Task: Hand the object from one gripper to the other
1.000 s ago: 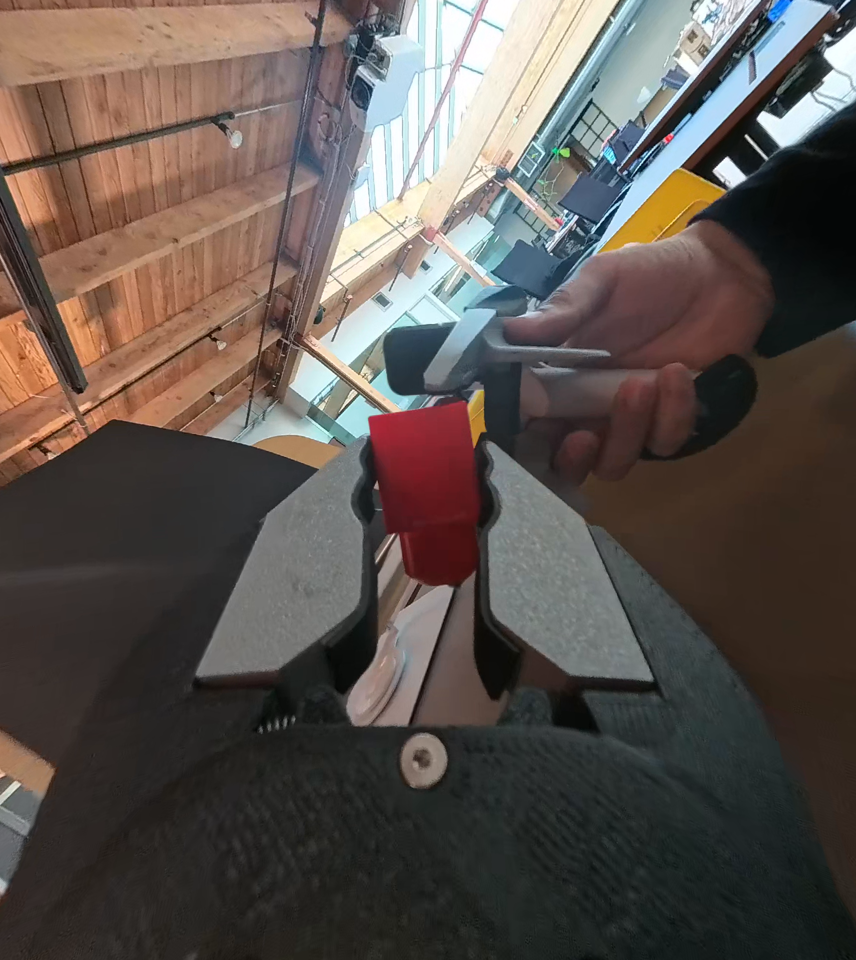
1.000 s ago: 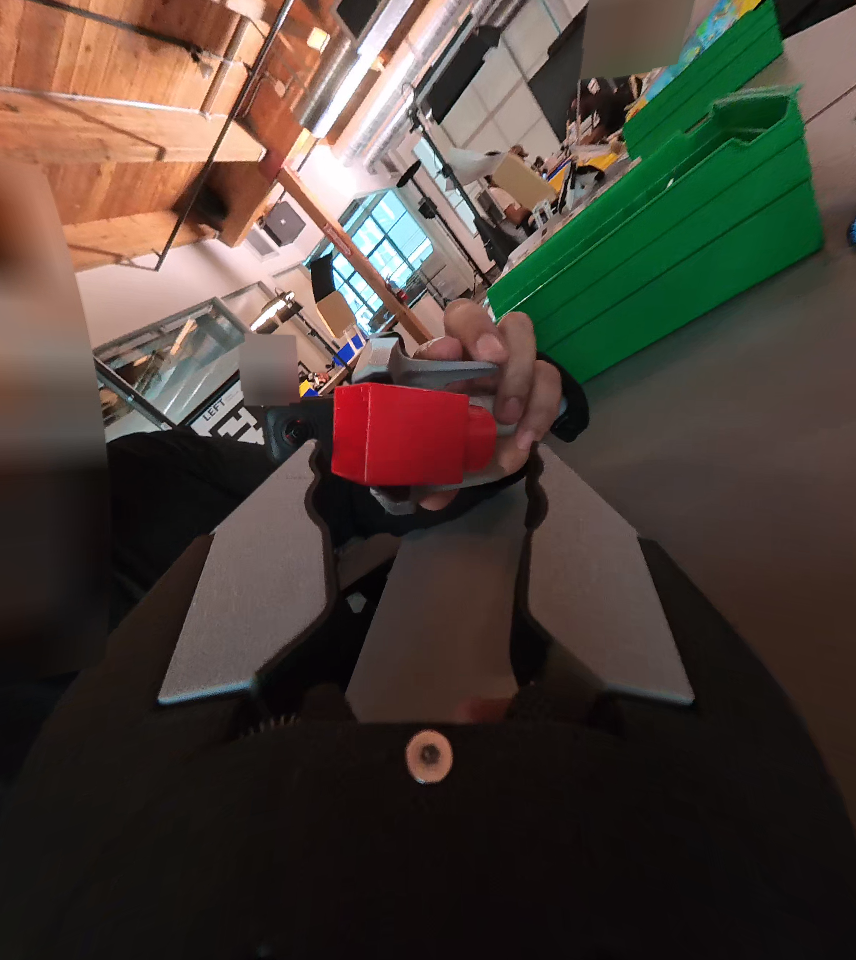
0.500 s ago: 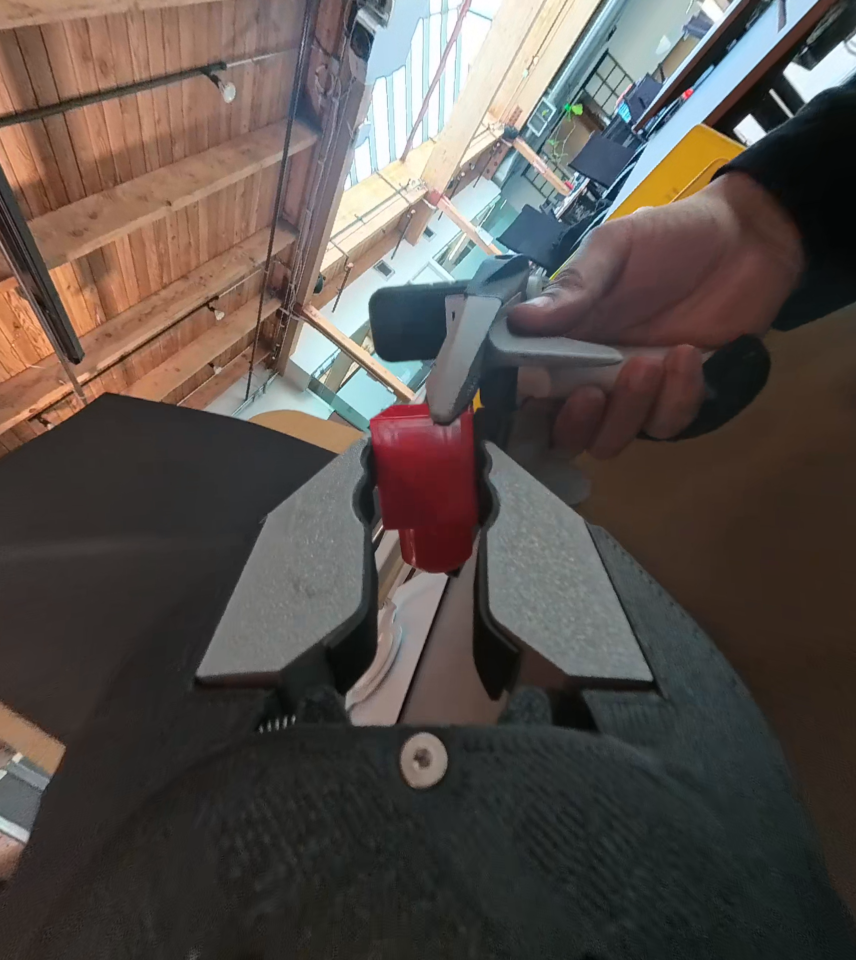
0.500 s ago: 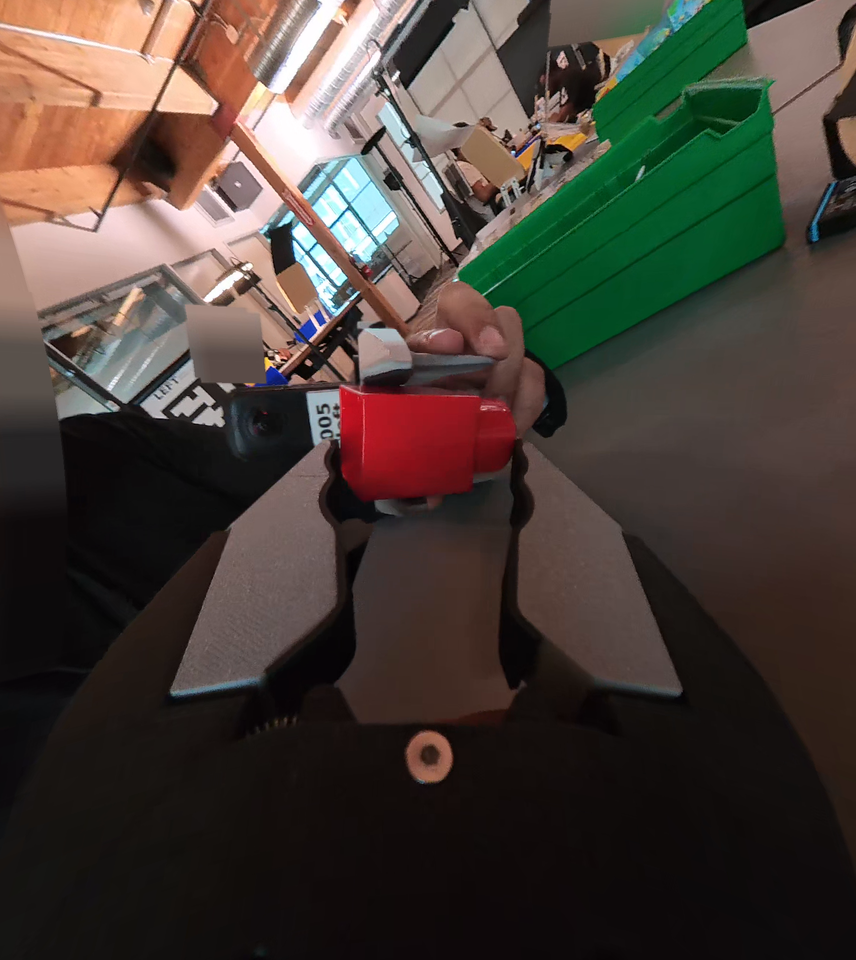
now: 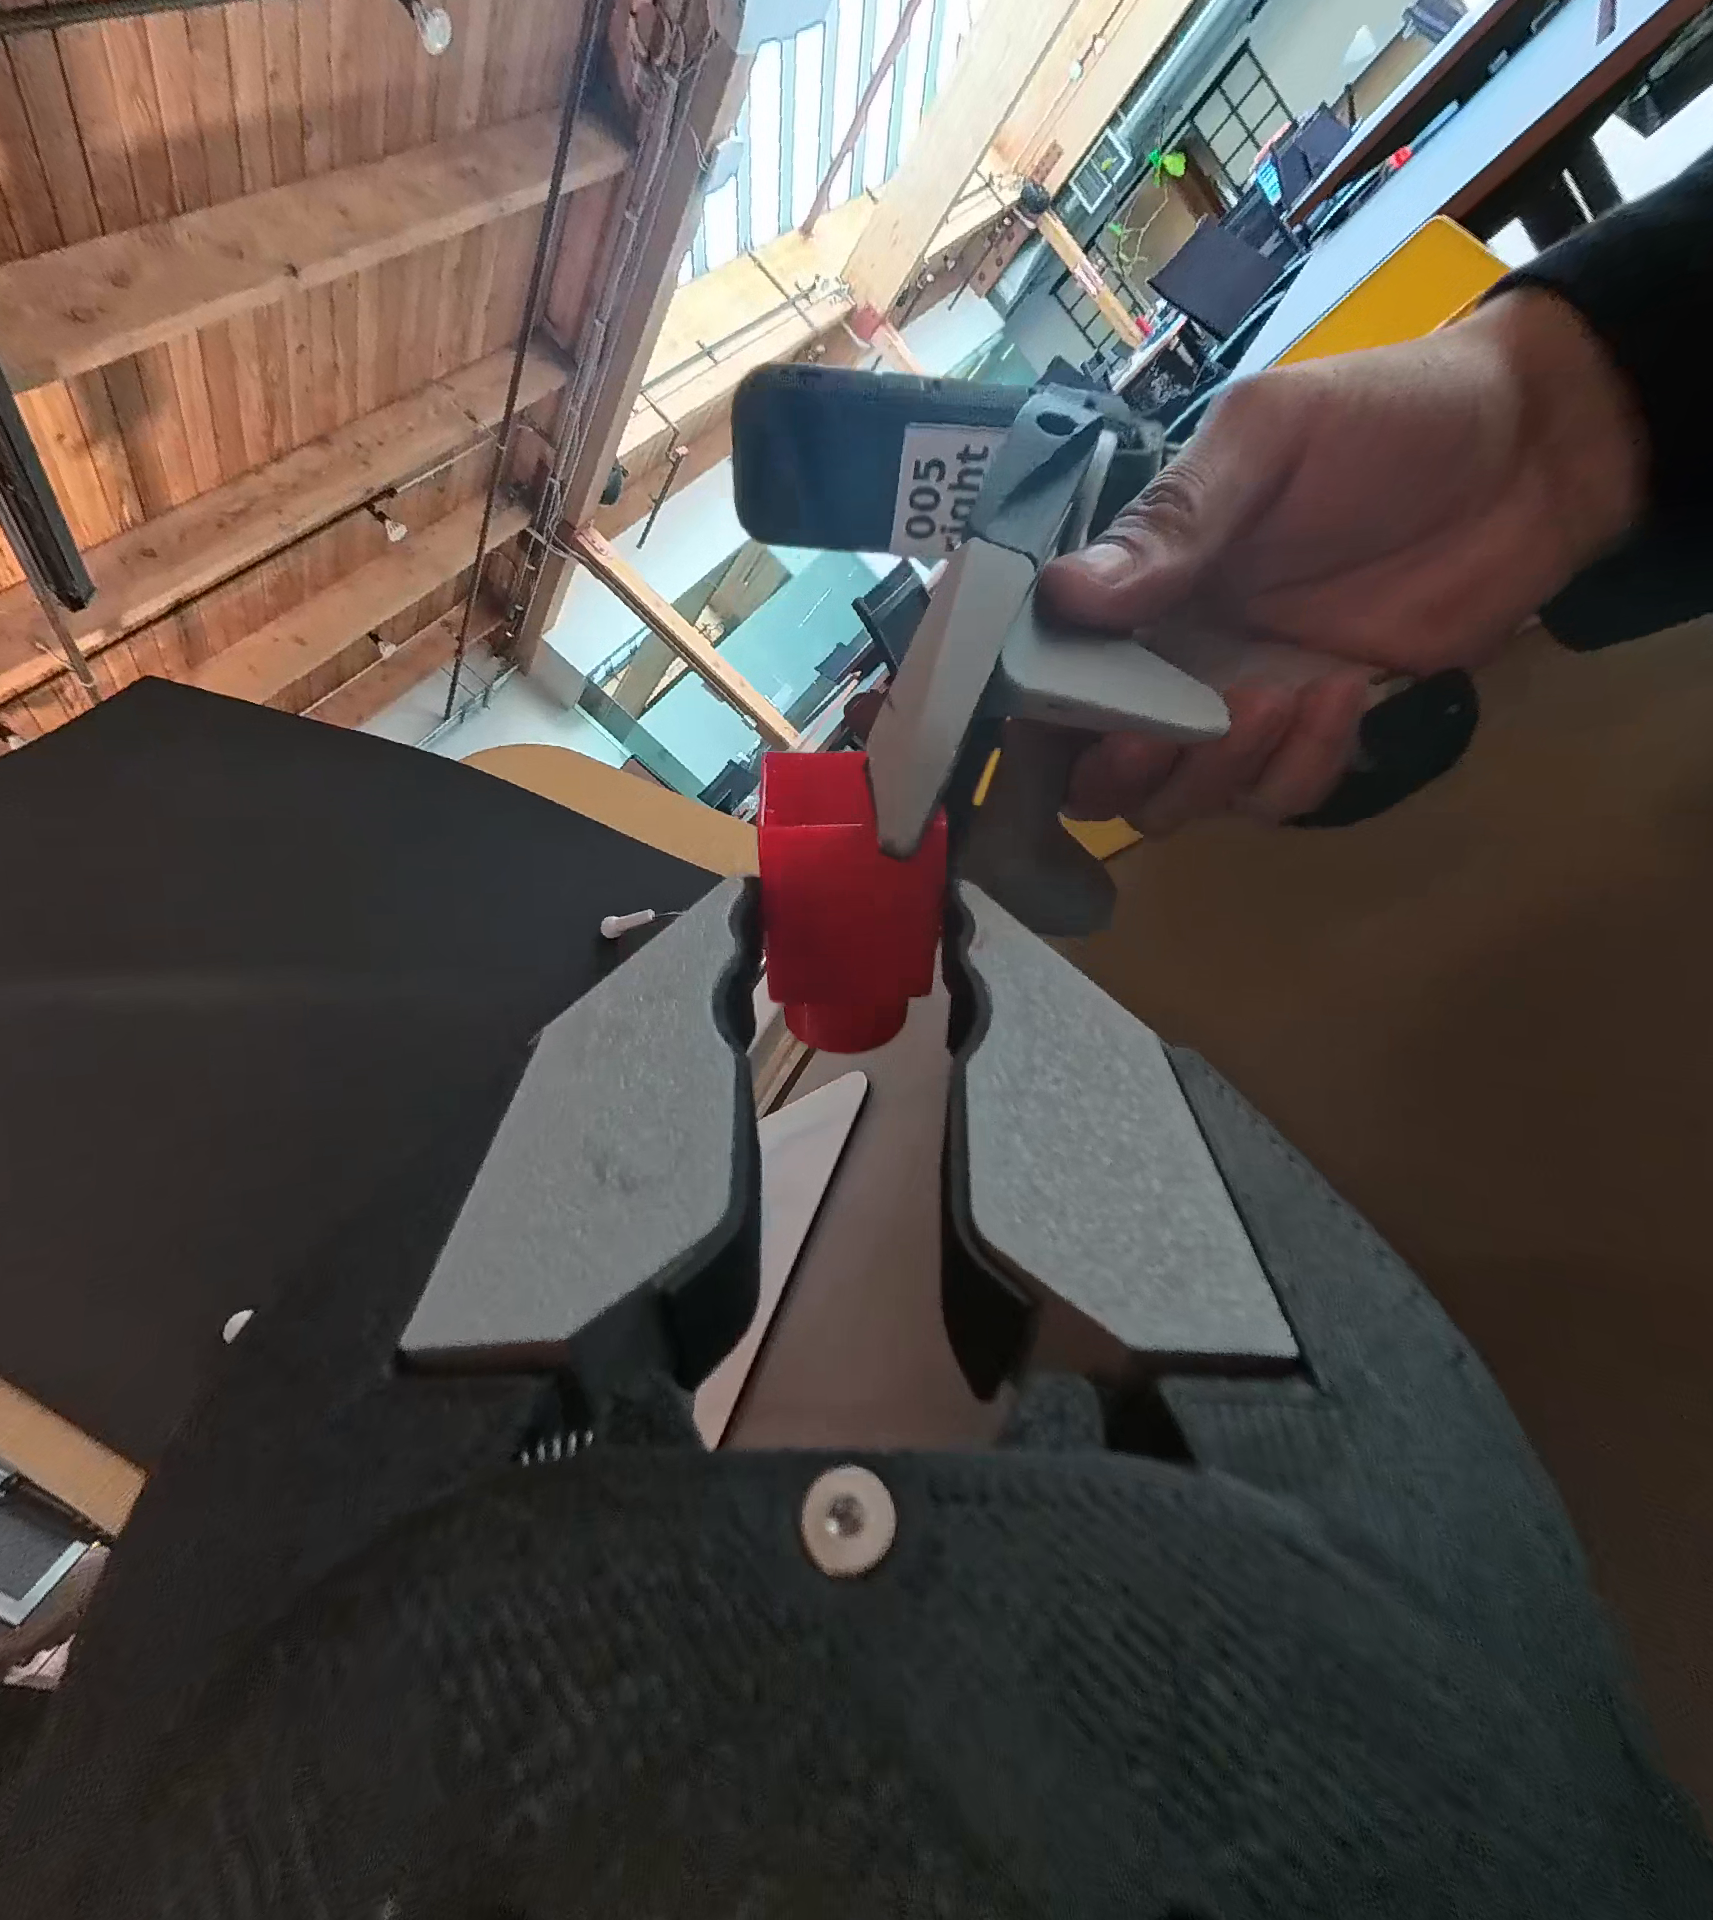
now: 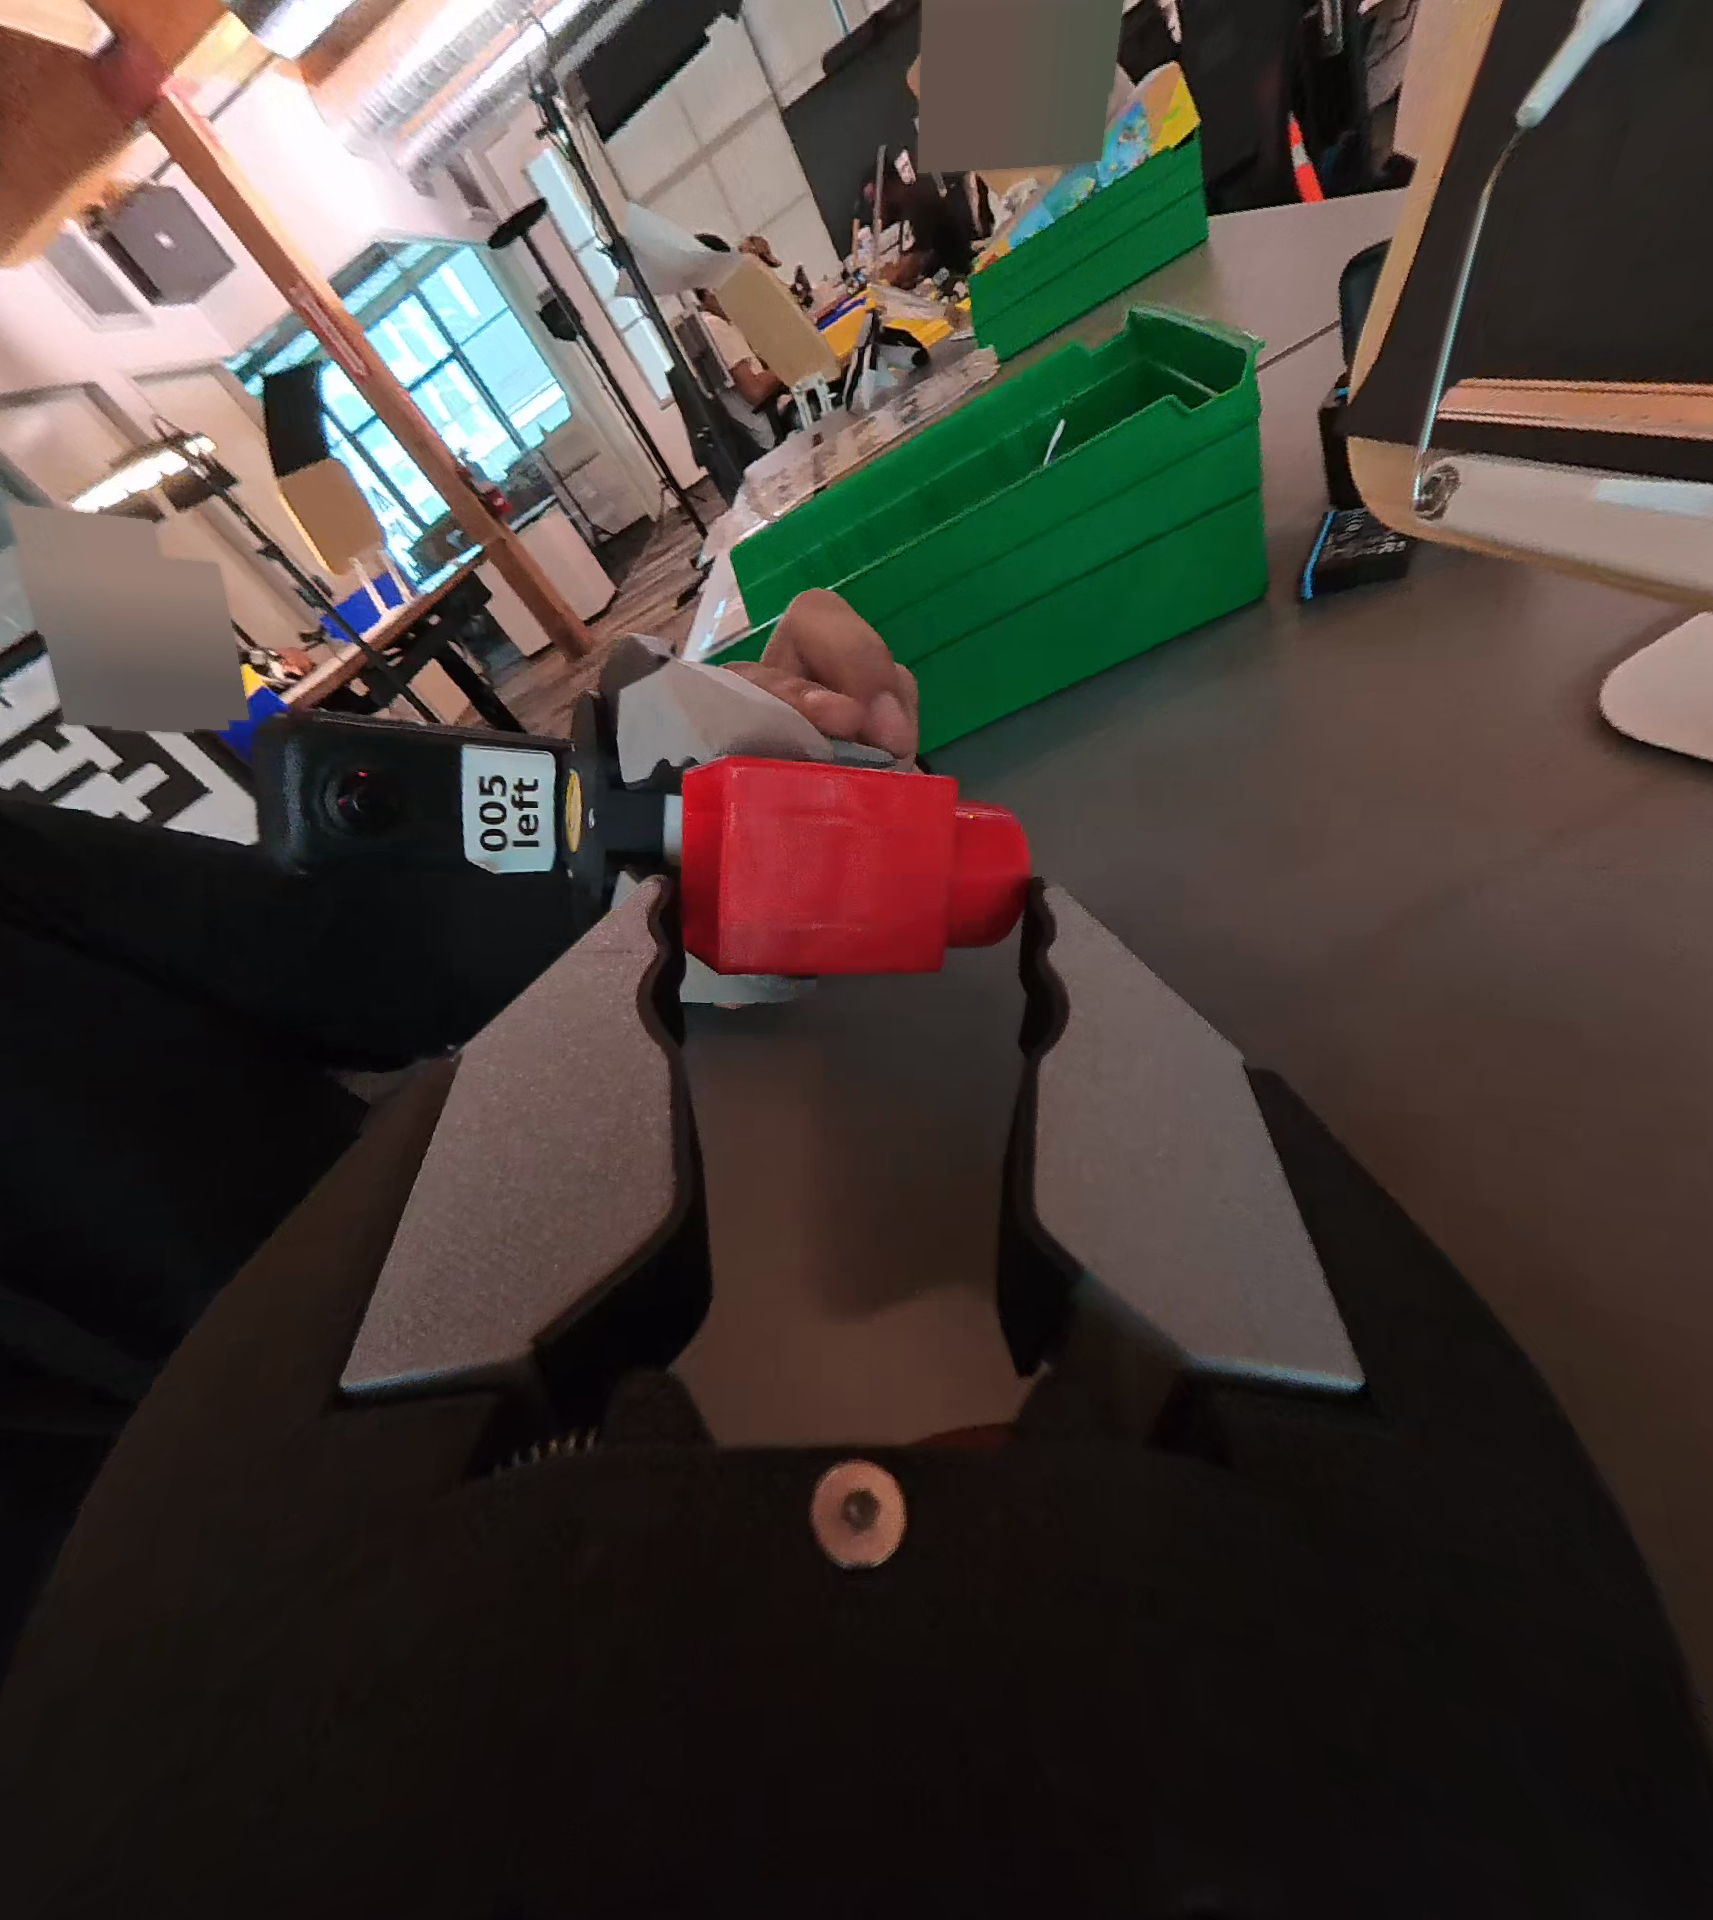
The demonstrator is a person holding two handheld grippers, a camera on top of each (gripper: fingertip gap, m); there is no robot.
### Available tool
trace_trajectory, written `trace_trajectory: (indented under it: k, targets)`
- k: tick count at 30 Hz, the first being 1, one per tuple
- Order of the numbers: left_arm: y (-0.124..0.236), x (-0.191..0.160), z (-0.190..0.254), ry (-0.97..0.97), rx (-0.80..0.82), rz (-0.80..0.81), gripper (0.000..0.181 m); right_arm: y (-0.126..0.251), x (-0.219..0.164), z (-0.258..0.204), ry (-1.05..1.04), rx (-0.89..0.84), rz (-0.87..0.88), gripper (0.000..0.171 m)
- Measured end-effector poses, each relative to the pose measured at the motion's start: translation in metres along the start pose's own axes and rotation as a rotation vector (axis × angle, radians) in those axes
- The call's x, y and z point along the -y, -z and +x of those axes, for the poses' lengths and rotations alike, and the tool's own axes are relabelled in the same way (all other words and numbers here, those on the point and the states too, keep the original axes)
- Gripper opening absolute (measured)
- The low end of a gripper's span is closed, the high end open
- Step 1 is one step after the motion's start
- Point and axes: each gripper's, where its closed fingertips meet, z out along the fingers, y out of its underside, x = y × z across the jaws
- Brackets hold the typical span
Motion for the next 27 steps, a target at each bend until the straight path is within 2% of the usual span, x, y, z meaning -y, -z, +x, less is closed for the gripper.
trace_trajectory:
  k: [17, 23, 27]
  targets:
    - [-0.003, -0.022, 0.004, 0.083, -0.063, -0.109, 0.037, 0.019, 0.012, 0.033, 0.303, -0.376, -0.027, 0.063]
    - [-0.001, -0.021, -0.009, 0.247, -0.056, -0.081, 0.032, 0.027, 0.015, 0.041, 0.399, -0.474, -0.043, 0.063]
    - [0.002, -0.021, -0.025, 0.451, -0.053, -0.054, 0.033, 0.032, 0.016, 0.047, 0.524, -0.577, -0.080, 0.063]
